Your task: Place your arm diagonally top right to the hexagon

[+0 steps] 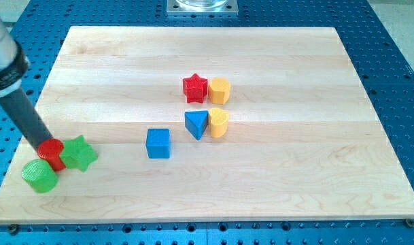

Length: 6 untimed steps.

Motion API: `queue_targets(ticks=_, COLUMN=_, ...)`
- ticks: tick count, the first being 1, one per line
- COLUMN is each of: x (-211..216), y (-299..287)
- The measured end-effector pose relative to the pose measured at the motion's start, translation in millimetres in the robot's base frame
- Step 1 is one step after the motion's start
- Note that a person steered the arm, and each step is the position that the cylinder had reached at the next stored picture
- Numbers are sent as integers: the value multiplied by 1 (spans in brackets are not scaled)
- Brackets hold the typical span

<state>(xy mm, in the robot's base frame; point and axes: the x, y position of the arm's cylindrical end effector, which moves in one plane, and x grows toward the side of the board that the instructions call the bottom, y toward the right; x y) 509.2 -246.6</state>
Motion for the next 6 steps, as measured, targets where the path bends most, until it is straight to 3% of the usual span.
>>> queue_targets(ticks=1, x=-20, y=-21)
queue_targets(ticks=3, x=-112, y=57)
queue_targets(ticks=4, x=-179, y=141)
queue_targets(ticks=5, x=-201, y=255)
queue_targets(ticks=6, x=-174, y=326)
